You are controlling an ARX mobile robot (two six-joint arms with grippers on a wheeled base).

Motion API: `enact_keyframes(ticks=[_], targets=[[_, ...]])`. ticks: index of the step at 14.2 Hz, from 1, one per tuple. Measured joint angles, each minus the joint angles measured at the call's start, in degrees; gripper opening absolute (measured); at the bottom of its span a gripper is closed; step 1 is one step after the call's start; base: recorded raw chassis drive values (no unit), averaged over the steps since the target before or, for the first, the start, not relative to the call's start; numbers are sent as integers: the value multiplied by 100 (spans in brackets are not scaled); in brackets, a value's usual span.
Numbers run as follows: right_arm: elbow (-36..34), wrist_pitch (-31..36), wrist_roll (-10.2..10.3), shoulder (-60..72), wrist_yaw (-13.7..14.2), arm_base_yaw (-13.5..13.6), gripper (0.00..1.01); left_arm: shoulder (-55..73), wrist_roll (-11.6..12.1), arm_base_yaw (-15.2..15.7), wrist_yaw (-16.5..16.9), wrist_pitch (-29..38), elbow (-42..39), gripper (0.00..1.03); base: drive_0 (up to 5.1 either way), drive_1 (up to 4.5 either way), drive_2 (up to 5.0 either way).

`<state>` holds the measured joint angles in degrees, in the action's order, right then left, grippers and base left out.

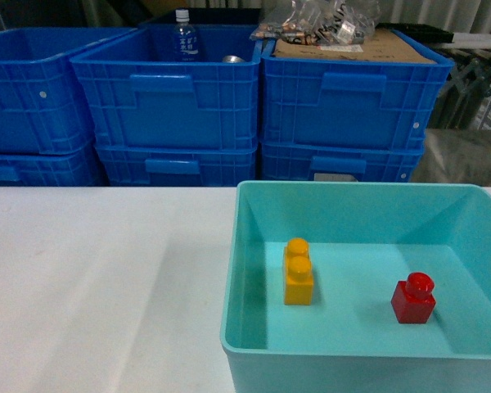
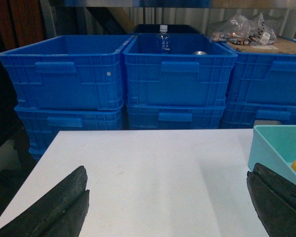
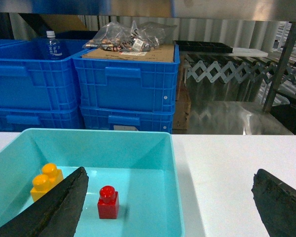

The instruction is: Pick red block from blue box to shelf

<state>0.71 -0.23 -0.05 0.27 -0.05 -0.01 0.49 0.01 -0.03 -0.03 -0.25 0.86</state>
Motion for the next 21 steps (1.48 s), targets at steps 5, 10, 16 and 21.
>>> enact_keyframes(ticks=[5, 10, 16, 21], targets=[[0, 0, 2, 0, 2, 0, 98, 0, 0, 0, 0, 2, 0, 98, 0, 0, 0], [0, 0, 0, 0, 2, 0, 98, 0, 0, 0, 0, 2, 0, 98, 0, 0, 0], [0, 0, 2, 0, 2, 0, 98, 0, 0, 0, 0, 0, 0, 98, 0, 0, 0], [0, 0, 0, 0, 0, 0, 98, 0, 0, 0, 0, 2, 0, 98, 0, 0, 0]])
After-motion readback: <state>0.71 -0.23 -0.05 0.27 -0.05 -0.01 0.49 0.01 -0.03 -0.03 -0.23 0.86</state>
